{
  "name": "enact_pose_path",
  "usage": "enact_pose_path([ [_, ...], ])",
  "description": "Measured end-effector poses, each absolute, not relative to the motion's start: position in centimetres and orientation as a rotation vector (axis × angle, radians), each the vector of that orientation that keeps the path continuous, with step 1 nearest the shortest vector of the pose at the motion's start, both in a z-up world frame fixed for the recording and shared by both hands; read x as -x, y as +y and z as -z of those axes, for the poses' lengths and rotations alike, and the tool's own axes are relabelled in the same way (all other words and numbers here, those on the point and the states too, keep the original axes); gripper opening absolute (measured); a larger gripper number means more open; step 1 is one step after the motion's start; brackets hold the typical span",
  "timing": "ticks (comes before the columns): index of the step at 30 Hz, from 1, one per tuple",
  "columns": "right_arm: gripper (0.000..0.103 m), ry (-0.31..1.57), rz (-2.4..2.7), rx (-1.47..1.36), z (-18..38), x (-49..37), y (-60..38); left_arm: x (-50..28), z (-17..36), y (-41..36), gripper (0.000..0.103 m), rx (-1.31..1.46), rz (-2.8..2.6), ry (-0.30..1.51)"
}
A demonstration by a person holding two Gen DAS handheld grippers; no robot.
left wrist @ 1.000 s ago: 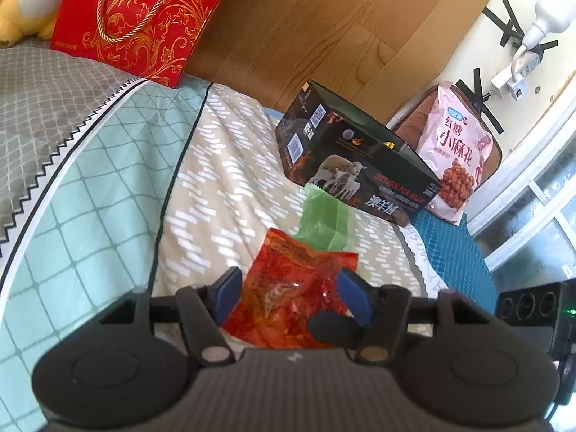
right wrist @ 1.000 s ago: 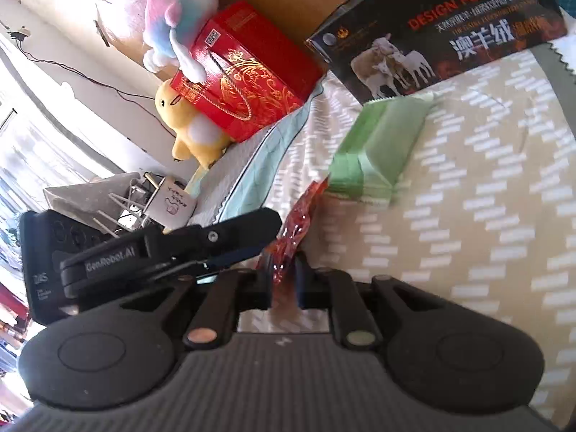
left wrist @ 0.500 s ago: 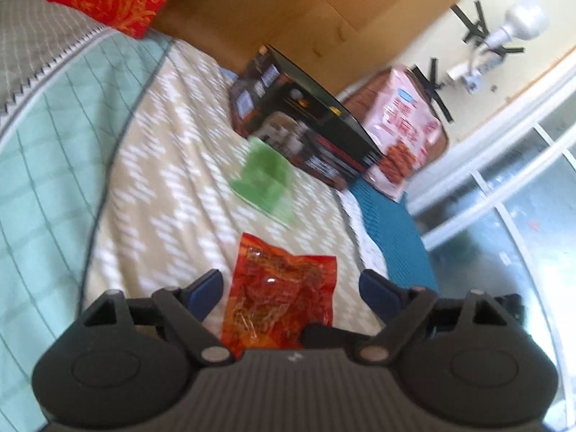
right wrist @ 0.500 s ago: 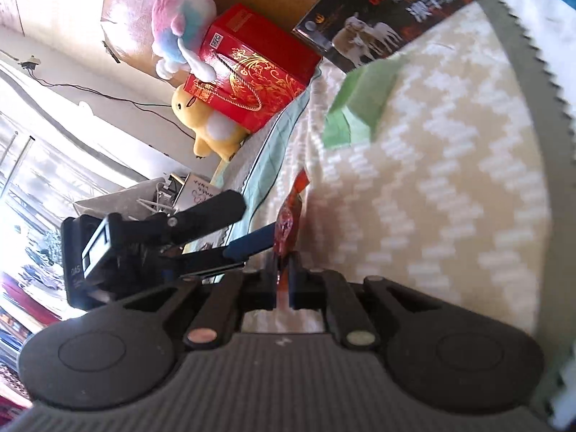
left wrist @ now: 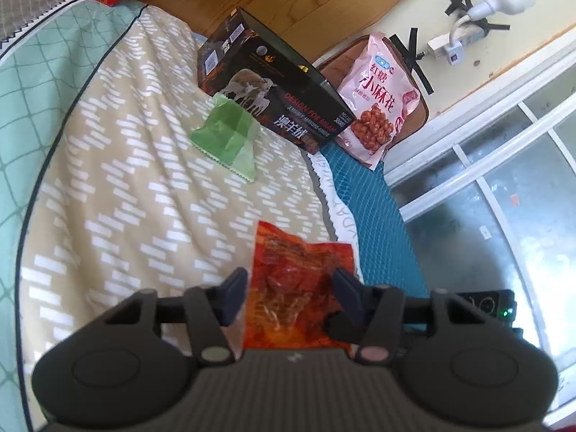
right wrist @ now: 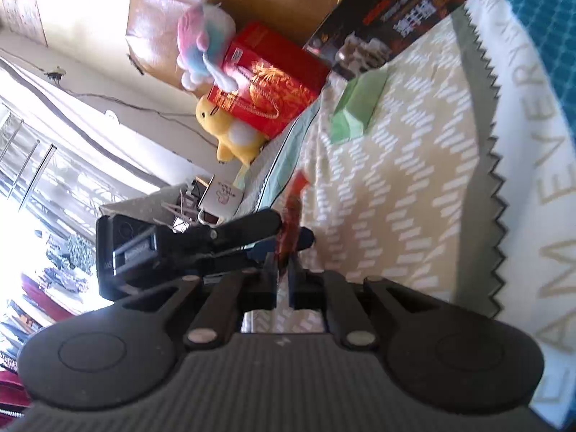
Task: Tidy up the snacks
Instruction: 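Lift the red pack with the left gripper and drop it into the black box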
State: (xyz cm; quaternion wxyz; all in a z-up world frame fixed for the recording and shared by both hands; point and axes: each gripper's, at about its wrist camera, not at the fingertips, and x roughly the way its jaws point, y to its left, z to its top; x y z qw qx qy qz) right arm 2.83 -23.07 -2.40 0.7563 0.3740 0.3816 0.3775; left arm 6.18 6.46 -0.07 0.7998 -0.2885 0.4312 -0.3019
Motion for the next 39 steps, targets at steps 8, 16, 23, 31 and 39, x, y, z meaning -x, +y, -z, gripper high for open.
enact_pose_path([
  [8, 0.008, 0.76, -0.787, -0.839, 1.5, -3.3, -24.7, -8.1, -2.5, 3.8, 0.046, 0.531, 0.687, 0.9],
  [16, 0.008, 0.67, -0.731, -0.845, -0.6, -5.2, -27.7, -12.5, -5.5, 0.1, 0.046, 0.453, 0.748, 0.868],
  [23, 0.008, 0.559, -0.683, -0.789, -4.1, -11.9, -29.3, -20.1, -9.6, -3.0, 0.05, 0.378, 0.742, 0.787],
  [31, 0.009, 0.552, -0.61, -0.689, -3.9, -20.7, -29.6, -29.0, -8.9, -5.5, 0.055, 0.357, 0.656, 0.795],
  [39, 0.037, 0.39, -0.355, -0.407, -3.6, -19.6, -28.6, -30.4, -6.8, -5.2, 0.06, 0.377, 0.619, 0.829],
])
